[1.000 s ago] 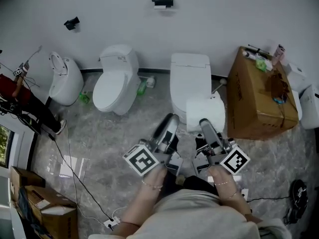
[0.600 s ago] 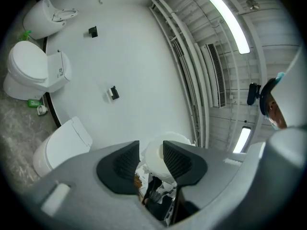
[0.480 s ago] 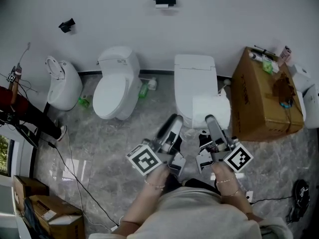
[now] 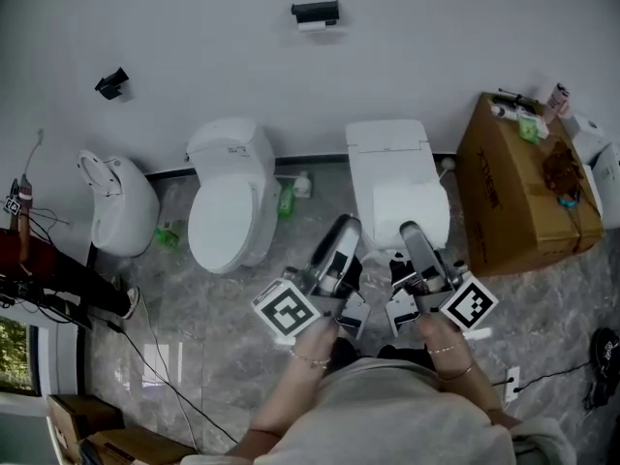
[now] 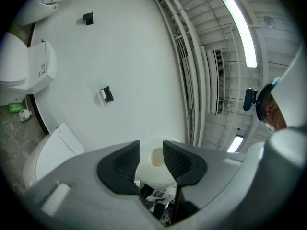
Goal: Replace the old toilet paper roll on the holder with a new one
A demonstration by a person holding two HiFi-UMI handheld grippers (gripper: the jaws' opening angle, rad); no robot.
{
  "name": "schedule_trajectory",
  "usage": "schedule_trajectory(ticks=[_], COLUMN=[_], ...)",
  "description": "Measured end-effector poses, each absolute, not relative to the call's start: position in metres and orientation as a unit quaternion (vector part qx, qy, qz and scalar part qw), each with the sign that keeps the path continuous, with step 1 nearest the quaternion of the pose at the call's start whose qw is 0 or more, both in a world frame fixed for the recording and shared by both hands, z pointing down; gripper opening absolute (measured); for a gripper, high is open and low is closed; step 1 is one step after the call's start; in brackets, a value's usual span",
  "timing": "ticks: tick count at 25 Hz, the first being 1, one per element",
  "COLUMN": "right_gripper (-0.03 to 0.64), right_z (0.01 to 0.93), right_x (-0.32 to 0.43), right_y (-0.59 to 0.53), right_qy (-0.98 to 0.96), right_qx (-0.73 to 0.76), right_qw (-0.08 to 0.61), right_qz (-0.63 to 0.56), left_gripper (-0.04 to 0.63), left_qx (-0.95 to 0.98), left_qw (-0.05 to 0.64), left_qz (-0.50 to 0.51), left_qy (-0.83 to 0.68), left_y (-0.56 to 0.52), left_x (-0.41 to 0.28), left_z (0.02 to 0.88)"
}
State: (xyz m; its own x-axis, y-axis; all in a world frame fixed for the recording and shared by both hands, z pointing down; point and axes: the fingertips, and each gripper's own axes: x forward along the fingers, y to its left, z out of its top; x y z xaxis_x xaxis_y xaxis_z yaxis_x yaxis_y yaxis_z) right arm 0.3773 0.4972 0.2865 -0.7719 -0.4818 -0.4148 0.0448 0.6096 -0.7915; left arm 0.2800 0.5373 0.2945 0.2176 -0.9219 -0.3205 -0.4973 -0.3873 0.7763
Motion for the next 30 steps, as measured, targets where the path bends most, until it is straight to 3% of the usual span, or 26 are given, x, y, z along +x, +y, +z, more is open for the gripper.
schedule_trajectory(ticks=[17, 30], right_gripper=[0.436, 0.436], right_z=[0.292, 0.267], right_x=[0.281, 0.215], right_y=[0.408, 0.236], right_qy=[0.847, 0.855], right_qx=[-0.132, -0.098], right_qw=[0.307, 0.321], right_qz=[-0.413, -0.396], left_gripper=[0.137, 0.137], left_qx=[0.740, 0.769], left_qw=[0.285, 0.244], left_qz=[-0.386, -0.373], left_qy=[-0.471, -0.459], left_y=[0.450, 0.280], left_x=[0.186, 0.124], left_z=[0.312, 0.279])
